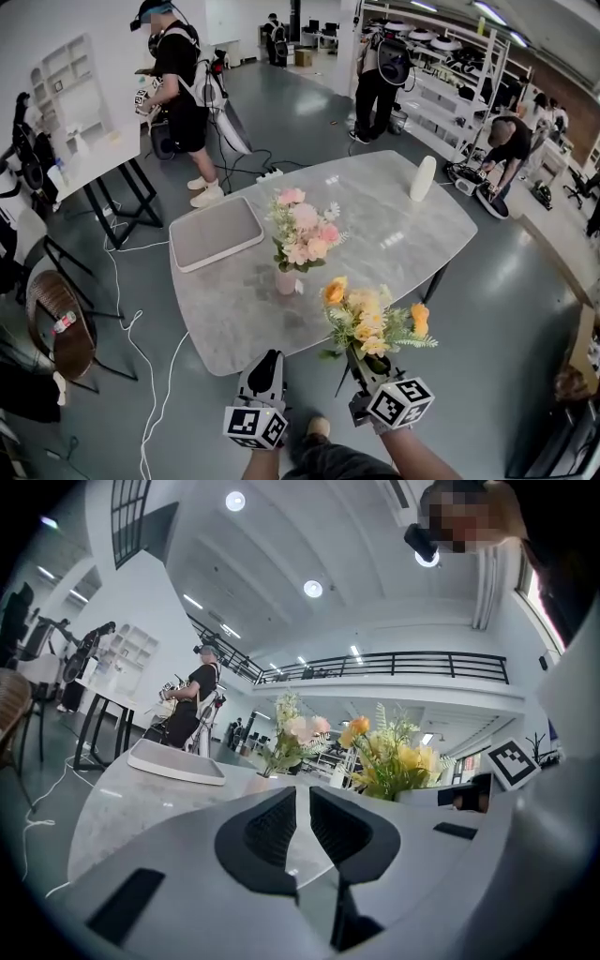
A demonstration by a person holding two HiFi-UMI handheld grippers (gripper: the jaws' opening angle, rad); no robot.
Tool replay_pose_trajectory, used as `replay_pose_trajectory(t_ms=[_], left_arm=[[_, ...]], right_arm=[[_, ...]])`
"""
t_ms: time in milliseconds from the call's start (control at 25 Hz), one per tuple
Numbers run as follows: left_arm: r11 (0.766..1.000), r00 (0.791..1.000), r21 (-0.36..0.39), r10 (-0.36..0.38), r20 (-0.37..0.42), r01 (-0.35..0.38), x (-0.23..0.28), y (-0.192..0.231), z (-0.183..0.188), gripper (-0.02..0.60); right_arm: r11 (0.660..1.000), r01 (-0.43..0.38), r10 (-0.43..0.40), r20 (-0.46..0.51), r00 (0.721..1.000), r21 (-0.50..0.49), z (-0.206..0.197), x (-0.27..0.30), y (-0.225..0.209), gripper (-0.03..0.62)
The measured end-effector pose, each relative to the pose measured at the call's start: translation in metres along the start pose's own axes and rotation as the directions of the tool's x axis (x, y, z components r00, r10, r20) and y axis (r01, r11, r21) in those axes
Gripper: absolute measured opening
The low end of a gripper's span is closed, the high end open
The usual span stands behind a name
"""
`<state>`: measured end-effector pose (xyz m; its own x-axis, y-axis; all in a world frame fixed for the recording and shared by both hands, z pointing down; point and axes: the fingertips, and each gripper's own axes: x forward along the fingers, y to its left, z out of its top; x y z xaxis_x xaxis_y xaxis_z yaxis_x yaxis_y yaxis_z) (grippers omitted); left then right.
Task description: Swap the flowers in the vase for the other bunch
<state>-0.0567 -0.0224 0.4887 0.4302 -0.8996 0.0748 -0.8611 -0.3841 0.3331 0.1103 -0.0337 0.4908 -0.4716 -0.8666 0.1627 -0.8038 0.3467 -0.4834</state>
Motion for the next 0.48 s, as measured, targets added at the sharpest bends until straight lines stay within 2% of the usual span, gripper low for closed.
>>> replay_pose_trajectory(t_ms=[280,480], left_arm=[[0.999,1.000,0.018,-0.028,-0.009,0.028,0.030,0.006,0.006,0.057],[0.999,0.999,0.028,-0.039,-0.006,0.039,0.050,0.012,0.012,0.057]], right_arm=[[1.000,0.000,0.000,0.029,1.000,-0.003,0.010,0.022,-0.007,0.094],[0.991,-0.089,0.101,0.120,0.988,-0.104,0.035,0.036,0.008,0.094]])
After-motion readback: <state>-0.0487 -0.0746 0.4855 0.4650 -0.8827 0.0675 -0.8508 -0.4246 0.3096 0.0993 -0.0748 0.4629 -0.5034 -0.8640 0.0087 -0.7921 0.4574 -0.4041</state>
